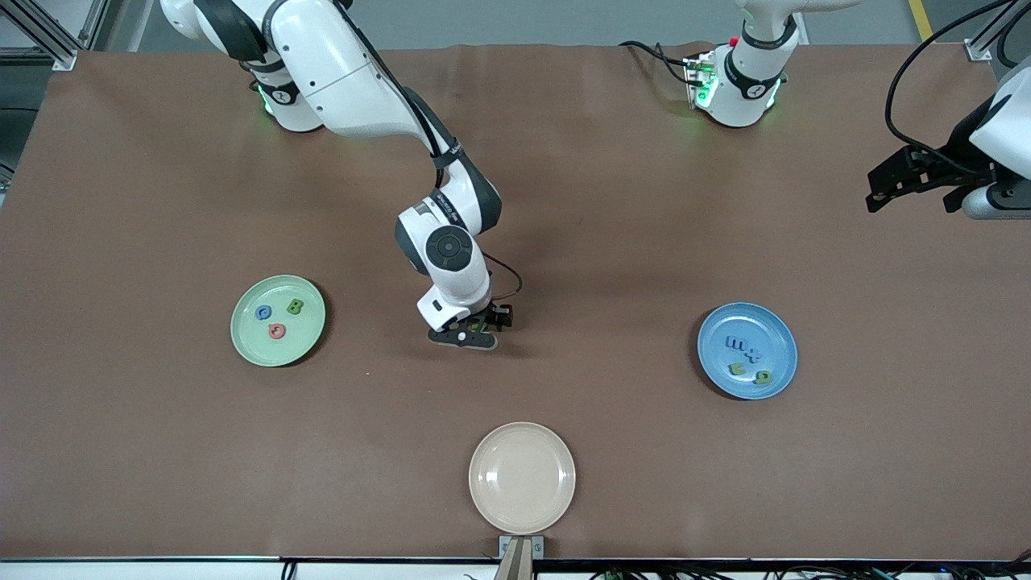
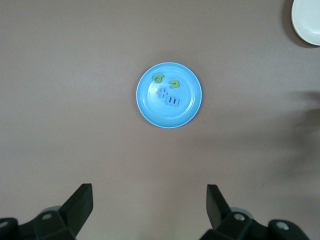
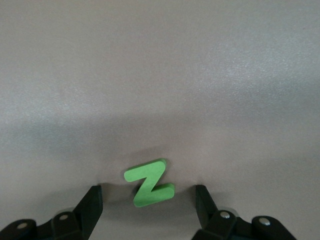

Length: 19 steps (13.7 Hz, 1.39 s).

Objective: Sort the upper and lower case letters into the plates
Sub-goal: 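Carry the Z to the green plate and open the right gripper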

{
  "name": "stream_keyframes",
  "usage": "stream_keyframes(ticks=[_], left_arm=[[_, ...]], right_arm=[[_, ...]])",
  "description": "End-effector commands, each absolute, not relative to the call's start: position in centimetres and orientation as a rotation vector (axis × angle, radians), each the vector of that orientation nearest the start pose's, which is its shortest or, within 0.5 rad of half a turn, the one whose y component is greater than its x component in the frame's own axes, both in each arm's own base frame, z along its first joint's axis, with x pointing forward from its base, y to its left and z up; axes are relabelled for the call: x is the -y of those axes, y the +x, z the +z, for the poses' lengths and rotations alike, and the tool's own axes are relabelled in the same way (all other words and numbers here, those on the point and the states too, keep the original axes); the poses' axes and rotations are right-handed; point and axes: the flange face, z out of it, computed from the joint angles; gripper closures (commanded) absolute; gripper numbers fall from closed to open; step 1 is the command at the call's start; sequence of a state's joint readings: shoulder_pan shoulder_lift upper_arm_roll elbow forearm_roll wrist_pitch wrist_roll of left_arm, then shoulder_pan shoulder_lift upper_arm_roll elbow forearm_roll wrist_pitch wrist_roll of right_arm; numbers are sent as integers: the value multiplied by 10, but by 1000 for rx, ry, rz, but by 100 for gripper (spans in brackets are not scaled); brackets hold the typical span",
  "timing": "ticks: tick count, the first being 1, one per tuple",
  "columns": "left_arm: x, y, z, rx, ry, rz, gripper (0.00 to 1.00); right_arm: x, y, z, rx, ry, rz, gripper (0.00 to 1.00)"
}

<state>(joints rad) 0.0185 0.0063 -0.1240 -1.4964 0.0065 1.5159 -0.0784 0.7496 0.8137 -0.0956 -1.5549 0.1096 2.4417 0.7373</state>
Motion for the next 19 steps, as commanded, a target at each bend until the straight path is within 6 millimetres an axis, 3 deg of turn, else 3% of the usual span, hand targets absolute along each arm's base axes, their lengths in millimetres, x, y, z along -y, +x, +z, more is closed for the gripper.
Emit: stream_keyframes(ticks=[1,6,8,10,11,12,15,17,19], left_arm=[[57,547,653,-49,-3151,-28,0],[57,549,651,-51,-3145,-26,0],[58,549,651,-51,-3147,-28,0],[59,549,651,-51,-3150,-26,0],[58,549,650,-49,-3150,-23,0],[58,549,651,-49,-3149,-23,0],[58,549,651,-54,-3149,-23,0],[58,548,652,-61,-3149,-26,0],[58,548,652,-61,-3149,-26,0]], right_arm=[[-447,558,174,-140,-3098,-121,35],[-439,564,173,-94,-3127,-155,42],[-438,565,174,-63,-3128,-155,59],[-434,569,176,-79,-3126,-158,93],[-430,571,178,-97,-3124,-155,100],[-424,576,182,-102,-3124,-154,100],[-379,595,208,-52,-3186,-25,100],[-324,608,240,-8,-3204,63,100],[-247,615,262,99,-3189,91,100]])
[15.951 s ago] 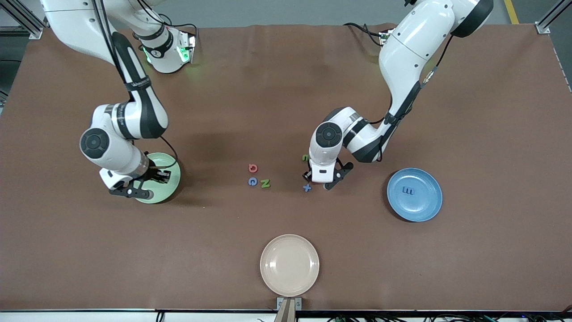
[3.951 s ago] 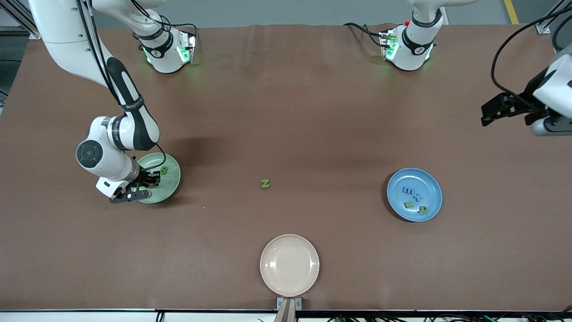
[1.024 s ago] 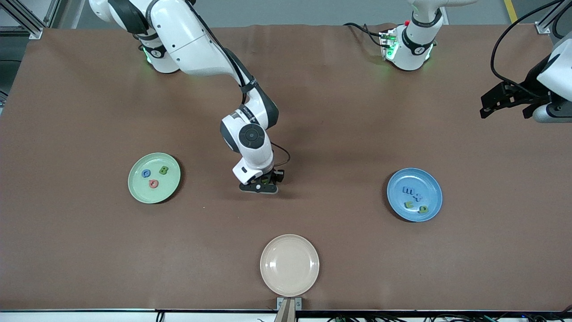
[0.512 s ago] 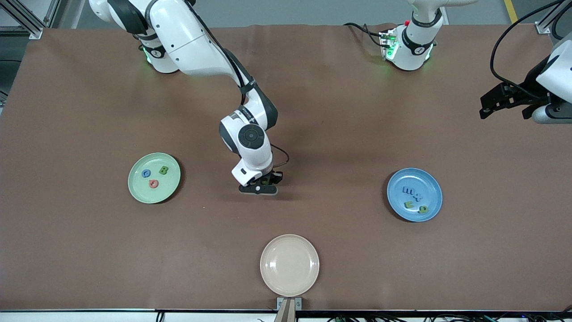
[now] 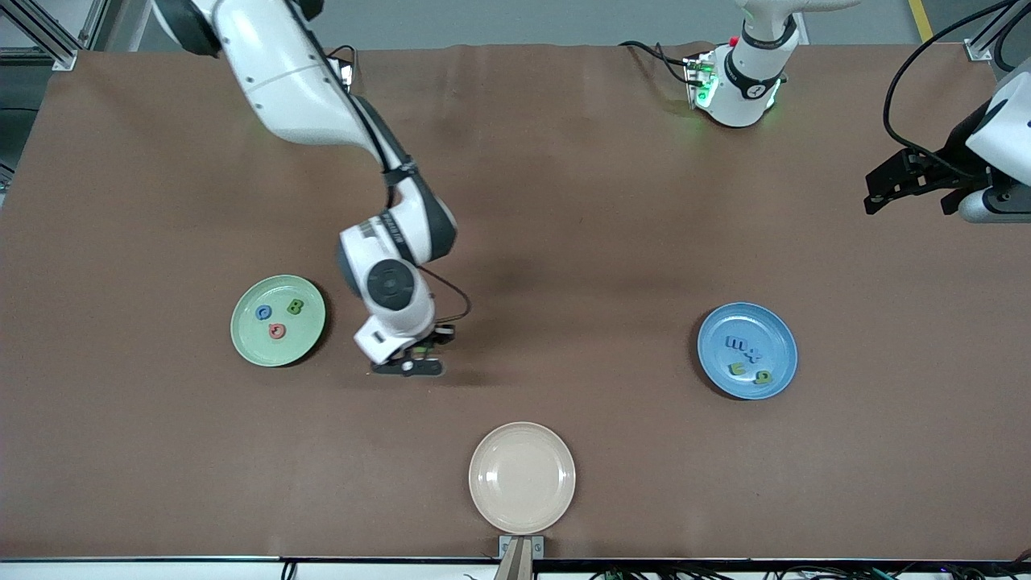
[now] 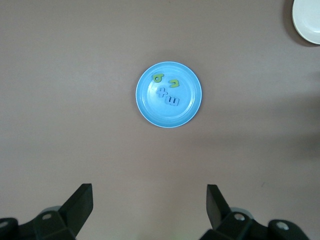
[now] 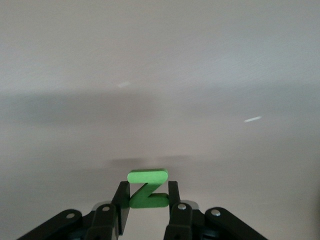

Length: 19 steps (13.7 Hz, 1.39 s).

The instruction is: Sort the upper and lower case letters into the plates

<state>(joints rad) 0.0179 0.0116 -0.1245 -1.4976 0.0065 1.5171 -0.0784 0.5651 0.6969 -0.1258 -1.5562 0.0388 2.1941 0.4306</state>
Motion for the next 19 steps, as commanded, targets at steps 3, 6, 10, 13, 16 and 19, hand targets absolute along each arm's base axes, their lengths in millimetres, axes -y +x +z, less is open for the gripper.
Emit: stream_keyframes(ticks=[3,6,10,13,16,19], left_arm=[[59,548,650,-70,-3147,-16,0],[59,548,652,-75,-3147,-21,0],[61,547,651,-61,-3147,-14,0],[61,547,651,-58,-3147,-14,0],[61,547,650,-77,-3143,-9,0],[59,548,650,-70,-3141,-12,0]], right_arm=[[-155,609,270,215,-3162,80,100],[-82,593,251,304,-3141,44,100],[-60,569,215,301,-3136,13,100],[-68,565,211,310,-3128,35,99],[-82,559,209,329,-3108,94,94],[-83,556,219,317,-3096,168,0]])
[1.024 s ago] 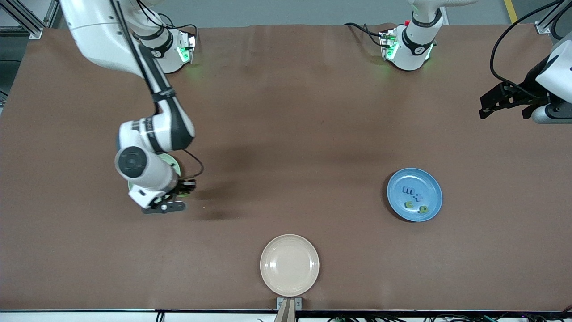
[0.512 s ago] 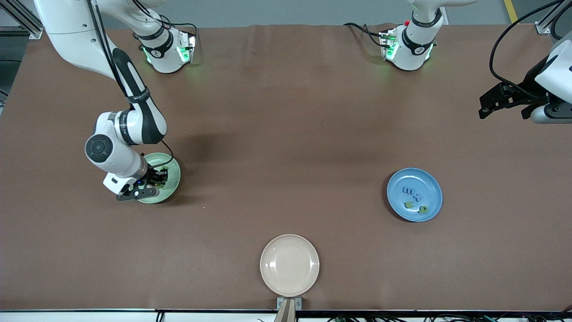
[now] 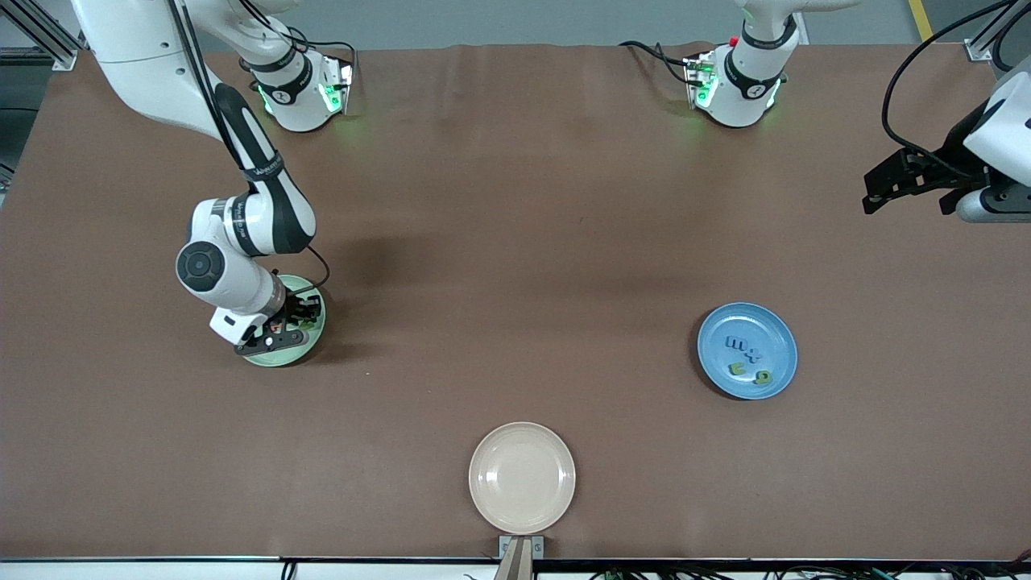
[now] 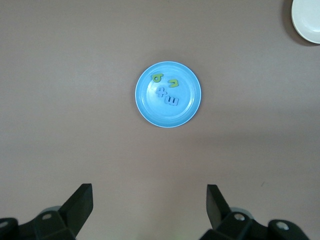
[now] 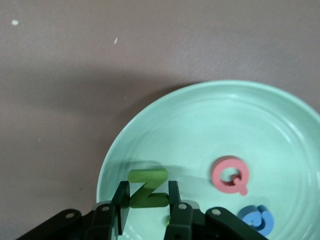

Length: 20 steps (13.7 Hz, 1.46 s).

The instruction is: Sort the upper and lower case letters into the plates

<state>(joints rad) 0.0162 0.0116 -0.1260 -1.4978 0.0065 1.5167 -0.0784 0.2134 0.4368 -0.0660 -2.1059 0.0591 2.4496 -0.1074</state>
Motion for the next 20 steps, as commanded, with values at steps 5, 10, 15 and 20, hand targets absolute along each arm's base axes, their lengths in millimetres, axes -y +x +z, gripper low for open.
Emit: stream_keyframes(ticks=[5,10,15,20], left_arm=[[59,548,649,-72,-3138,-8,0],[59,548,648,-53,-3139,-5,0],[61,550,645,-43,-3140,0,0],[61,549,646,-48,-3140,0,0]], right_arm=[[-70,592,294,305,-3094,210,0],[0,613,406,127,-3125,111,0],[36,618,503,46,-3194,128,0],[62,620,552,-79,-3197,67,0]])
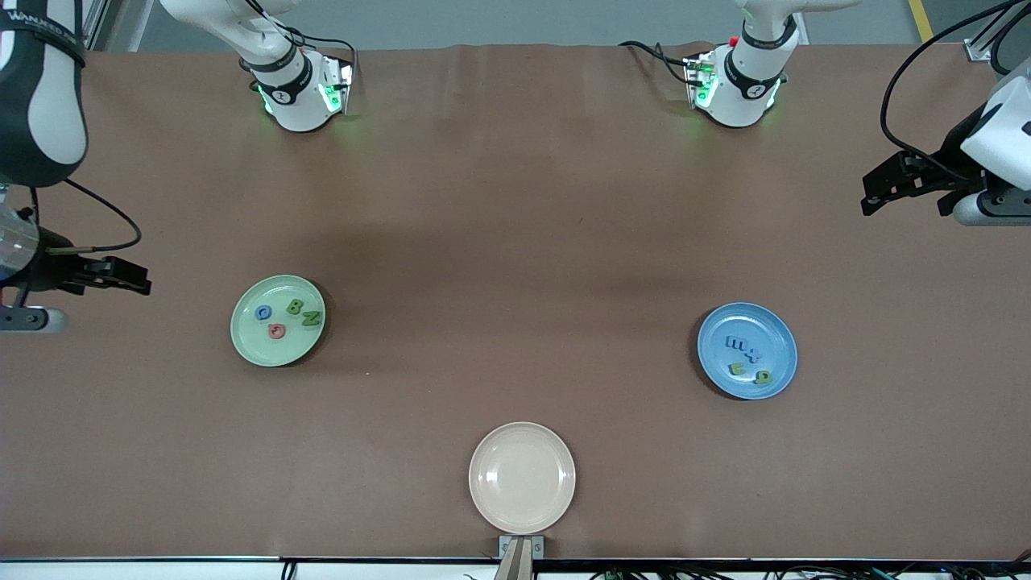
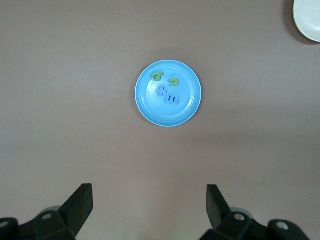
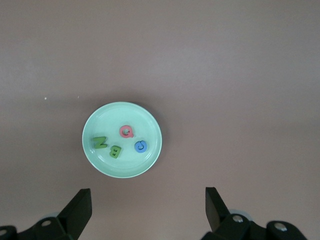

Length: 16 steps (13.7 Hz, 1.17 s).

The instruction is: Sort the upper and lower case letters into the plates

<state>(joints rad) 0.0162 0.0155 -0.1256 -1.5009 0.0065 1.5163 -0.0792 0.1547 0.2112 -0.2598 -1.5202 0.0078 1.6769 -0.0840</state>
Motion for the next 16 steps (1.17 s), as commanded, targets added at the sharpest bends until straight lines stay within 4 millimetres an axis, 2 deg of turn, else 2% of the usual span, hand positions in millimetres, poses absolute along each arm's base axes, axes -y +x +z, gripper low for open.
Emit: stream_keyframes(ticks=[1,2,6,8,10,13,15,16], left_arm=[[61,549,646,-50,-3140,2,0],[61,549,648,-45,-3140,-5,0],[66,547,650,-54,-3147,-9,0],[66,547,650,-51,-3146,-9,0],[64,547,649,-62,-3141,-7,0],[65,548,648,-72,-3139,-5,0],[66,549,647,-77,-3140,-5,0],[67,550,646,-79,-3140,-8,0]], right_arm=[[61,619,557,-82,-3198,79,0],[60,618,565,-75,-3200,75,0],[51,614,562,-71,-3173,148,0],[59,609,561,-88,-3159,188,0],[56,600,566,-92,-3138,254,0],[60,585,586,-91,-3126,227,0],[64,567,597,-94,-3114,202,0],[57,561,597,-73,-3108,200,0]])
